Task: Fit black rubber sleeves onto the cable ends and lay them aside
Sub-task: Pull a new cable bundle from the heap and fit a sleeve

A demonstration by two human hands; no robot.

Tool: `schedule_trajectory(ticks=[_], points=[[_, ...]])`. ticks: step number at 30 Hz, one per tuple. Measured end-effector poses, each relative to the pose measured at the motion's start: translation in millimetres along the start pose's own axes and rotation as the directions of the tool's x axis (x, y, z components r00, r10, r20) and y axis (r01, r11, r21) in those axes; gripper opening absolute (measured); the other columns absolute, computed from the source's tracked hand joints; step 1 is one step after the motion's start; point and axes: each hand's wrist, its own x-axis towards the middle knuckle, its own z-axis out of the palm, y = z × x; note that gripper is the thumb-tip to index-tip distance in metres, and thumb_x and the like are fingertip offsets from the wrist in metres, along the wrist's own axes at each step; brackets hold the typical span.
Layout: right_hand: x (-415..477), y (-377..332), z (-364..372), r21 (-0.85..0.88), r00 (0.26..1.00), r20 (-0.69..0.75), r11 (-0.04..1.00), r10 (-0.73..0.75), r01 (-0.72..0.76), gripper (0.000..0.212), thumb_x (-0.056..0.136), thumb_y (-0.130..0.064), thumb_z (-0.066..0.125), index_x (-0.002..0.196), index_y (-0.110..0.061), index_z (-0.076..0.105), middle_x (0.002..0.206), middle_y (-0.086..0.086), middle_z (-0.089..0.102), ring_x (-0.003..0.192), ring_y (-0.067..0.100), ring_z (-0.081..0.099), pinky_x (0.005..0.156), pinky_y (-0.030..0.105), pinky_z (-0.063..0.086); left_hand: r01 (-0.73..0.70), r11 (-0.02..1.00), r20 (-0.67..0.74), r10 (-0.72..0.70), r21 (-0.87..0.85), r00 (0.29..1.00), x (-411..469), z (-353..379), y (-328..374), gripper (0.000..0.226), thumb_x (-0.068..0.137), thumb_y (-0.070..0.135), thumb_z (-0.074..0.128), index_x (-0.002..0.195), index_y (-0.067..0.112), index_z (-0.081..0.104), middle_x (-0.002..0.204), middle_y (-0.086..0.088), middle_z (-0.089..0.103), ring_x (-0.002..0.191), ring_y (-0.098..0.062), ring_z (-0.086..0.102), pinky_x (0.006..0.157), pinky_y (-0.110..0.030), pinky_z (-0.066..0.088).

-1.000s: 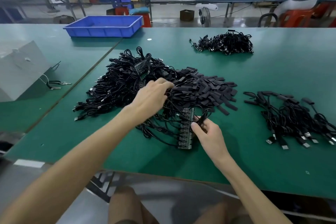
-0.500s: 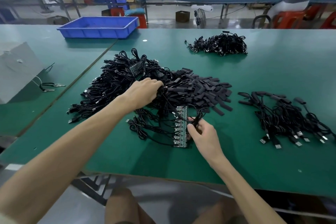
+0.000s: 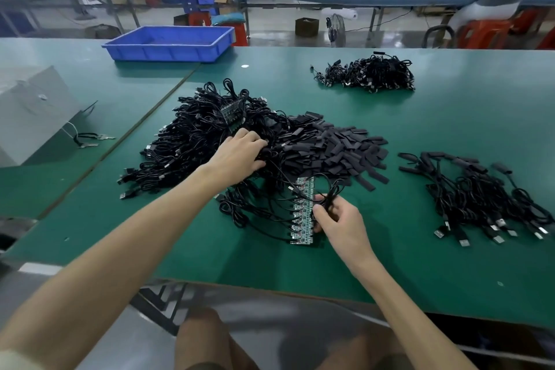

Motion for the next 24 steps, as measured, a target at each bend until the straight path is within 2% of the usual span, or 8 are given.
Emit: schedule_trajectory(ticks=[2,4,9,13,16,20,22,24], points=[[0.0,0.3,0.0,-0.001,1.0,0.002,1.0,-0.007,0.007,0.009,0.1,-0.027,0.064,0.098,-0.036,0.066,0.067,-0.011,0.071,0.071,0.013,0.072,0.086,0.052,0.057,0.024,0.995,-0.066,-0.018,0.094,0.998,2.6,4.6,5.5,0.041,0.099,0.035,0.063,0.134,0.015,0.062,0.133,-0.004,0.057,0.129,-0.026,0.041,0.103,-0.043,0.043],[0.3,0.2,0.3,0.004,1.0,0.001,1.0,-0.016,0.016,0.009,0.1,-0.027,0.064,0.098,-0.036,0.066,0.067,-0.012,0.07,0.068,0.009,0.071,0.086,0.051,0.058,0.024,0.993,-0.112,-0.011,0.113,0.994,4.7,6.0,5.1,0.027,0.101,0.029,0.062,0.123,0.016,0.071,0.124,-0.002,0.062,0.121,-0.025,0.044,0.097,-0.041,0.043],[2.1,1.7,1.7,0.003,1.0,-0.003,1.0,-0.026,0.026,0.011,0.1,-0.027,0.063,0.098,-0.038,0.064,0.066,-0.011,0.069,0.065,0.004,0.07,0.084,0.049,0.057,0.057,0.986,-0.189,-0.087,-0.156,0.978,4.0,-1.3,-10.7,0.023,0.096,0.023,0.069,0.117,0.018,0.075,0.112,0.001,0.072,0.111,-0.023,0.05,0.09,-0.036,0.039],[2.8,2.7,2.1,0.007,1.0,-0.004,0.999,-0.031,0.031,0.012,0.1,-0.026,0.064,0.1,-0.038,0.064,0.068,-0.009,0.07,0.065,0.006,0.071,0.085,0.049,0.058,0.038,0.966,-0.193,-0.089,-0.255,0.977,4.3,-3.6,-11.7,0.02,0.09,0.027,0.076,0.104,0.014,0.073,0.104,-0.001,0.068,0.104,-0.024,0.054,0.09,-0.039,0.044],[3.2,4.2,2.6,0.015,1.0,-0.004,0.999,-0.031,0.031,0.01,0.1,-0.026,0.064,0.101,-0.036,0.065,0.068,-0.009,0.069,0.065,0.007,0.07,0.085,0.049,0.058,0.0,0.898,-0.168,-0.083,-0.441,0.982,3.0,-3.8,-14.4,0.021,0.086,0.028,0.081,0.096,0.017,0.067,0.1,0.0,0.057,0.094,-0.021,0.054,0.086,-0.038,0.049],[3.1,6.1,2.6,0.022,0.999,-0.015,0.999,-0.029,0.029,0.009,0.1,-0.027,0.063,0.103,-0.035,0.066,0.066,-0.009,0.068,0.065,0.005,0.07,0.085,0.047,0.057,-0.059,0.79,-0.274,-0.141,-0.61,0.951,0.3,-13.0,-7.6,0.024,0.083,0.025,0.083,0.092,0.026,0.06,0.108,0.006,0.056,0.094,-0.007,0.055,0.083,-0.021,0.046],[2.7,6.9,2.7,0.027,0.999,-0.017,0.999,-0.028,0.029,0.009,0.1,-0.027,0.063,0.101,-0.035,0.066,0.067,-0.007,0.068,0.065,0.005,0.07,0.084,0.046,0.056,-0.05,0.718,-0.237,-0.163,-0.694,0.958,0.7,-19.8,-2.1,0.028,0.083,0.022,0.083,0.094,0.027,0.058,0.103,0.014,0.063,0.087,0.002,0.062,0.077,-0.022,0.051],[2.8,7.7,2.4,0.024,0.999,-0.02,0.999,-0.029,0.029,0.007,0.1,-0.027,0.063,0.1,-0.034,0.066,0.067,-0.005,0.068,0.066,0.006,0.069,0.083,0.044,0.055,-0.031,0.623,-0.141,-0.128,-0.782,0.982,0.7,-23.6,3.2,0.029,0.087,0.022,0.081,0.102,0.026,0.056,0.095,0.008,0.072,0.082,-0.003,0.07,0.081,-0.026,0.054]])
